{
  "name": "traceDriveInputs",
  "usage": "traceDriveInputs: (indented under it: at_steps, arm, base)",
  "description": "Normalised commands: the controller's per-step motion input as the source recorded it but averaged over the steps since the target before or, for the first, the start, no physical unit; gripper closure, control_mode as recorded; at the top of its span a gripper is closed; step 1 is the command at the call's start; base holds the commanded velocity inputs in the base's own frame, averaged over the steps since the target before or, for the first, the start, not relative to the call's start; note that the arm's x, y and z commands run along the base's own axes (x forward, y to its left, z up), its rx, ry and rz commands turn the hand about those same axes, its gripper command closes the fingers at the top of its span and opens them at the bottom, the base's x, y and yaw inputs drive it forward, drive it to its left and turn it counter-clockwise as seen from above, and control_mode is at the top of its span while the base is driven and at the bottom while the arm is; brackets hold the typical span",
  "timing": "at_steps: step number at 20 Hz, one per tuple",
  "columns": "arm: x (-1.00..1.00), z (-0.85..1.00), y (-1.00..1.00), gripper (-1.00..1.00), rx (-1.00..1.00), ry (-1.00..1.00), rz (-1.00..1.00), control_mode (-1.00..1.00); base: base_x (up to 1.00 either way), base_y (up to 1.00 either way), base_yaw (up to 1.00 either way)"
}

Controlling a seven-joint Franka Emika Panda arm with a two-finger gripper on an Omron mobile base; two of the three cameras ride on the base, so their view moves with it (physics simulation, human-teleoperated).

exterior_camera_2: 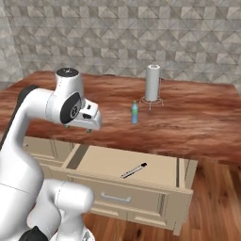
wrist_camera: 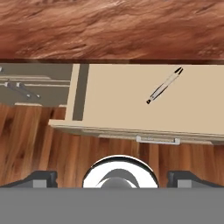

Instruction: Pick the tongs from the drawer and place it on the counter.

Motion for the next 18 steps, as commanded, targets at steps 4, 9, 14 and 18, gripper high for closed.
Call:
traceDriveInputs:
  at_steps: [4,9,14,18]
  arm:
    - [0.00,0.00,0.00,-1.00,0.00,0.00,0.00,1.00]
    - [0.00,-0.01,-0.02,-1.00,0.00,0.00,0.00,-1.00]
    - [0.03,-0.04,-0.25,-1.00,-0.02,0.00,0.00,-1.00]
    - [0.25,-0.24,-0.48,-1.00,-0.06,0.02,0.00,-1.00]
  base:
    - [-0.34,-0.26,0.05]
    - [-0.01,-0.09,0.00]
    - [0.00,0.00,0.00]
    - [0.00,0.00,0.00]
